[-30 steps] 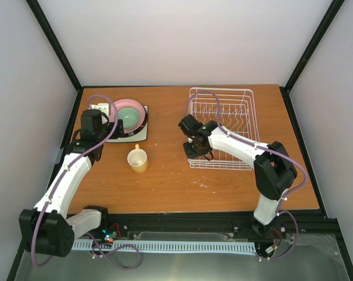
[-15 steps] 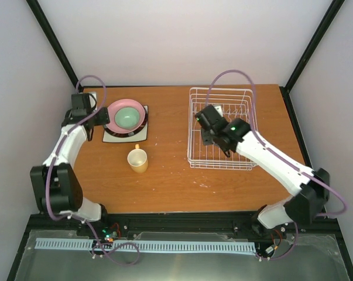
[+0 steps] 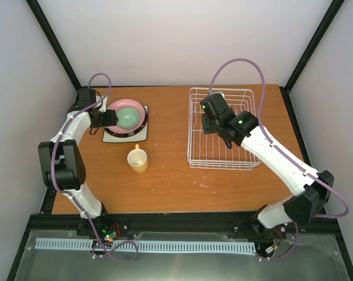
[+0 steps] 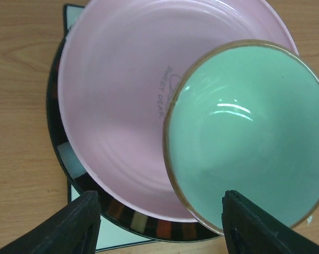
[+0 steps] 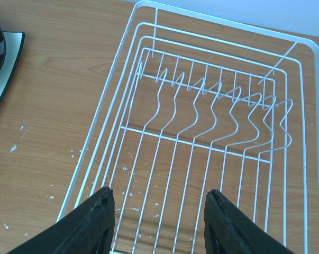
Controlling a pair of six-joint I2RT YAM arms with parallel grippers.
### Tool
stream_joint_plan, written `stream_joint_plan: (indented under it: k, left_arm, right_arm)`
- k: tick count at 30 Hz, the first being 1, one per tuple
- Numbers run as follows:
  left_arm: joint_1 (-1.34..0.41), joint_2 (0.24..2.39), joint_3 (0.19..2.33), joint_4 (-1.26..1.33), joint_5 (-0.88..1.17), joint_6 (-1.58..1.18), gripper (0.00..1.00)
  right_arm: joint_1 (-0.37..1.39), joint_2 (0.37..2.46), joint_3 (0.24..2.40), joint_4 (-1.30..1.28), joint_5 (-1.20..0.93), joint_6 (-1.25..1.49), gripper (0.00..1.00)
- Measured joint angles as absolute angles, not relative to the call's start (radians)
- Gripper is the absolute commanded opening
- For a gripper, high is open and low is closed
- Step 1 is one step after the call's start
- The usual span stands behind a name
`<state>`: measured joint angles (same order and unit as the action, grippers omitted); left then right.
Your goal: Load the mixed dishes into the dish rack
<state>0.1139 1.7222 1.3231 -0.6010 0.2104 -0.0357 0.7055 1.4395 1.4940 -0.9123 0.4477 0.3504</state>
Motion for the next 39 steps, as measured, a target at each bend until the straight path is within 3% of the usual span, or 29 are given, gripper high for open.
stream_joint_plan:
  k: [10,28,33,39]
  left_arm:
    - [0.115,1.816,1.414,-0.657,0.278,-0.022,0.6]
    - [0.116,1.934,1.512,-0.704,0.352,-0.008,0.19]
    - [0.116,1.947,1.512,-0.704,0.361,-0.007,0.01]
    - [0.118,1.95,1.514,-0.694,0.387,-0.009,0.01]
  right_arm:
    - [0.666,1.445,1.494,-0.879,0.388,0.3,0.46]
    - [0.65,1.439,1.473,-0.841,0.381,0.291,0.46]
    - [0.649,1.439,1.472,-0.84,0.381,0.285,0.46]
    - [0.649,1.439,1.459,-0.832,0.379,0.28,0.46]
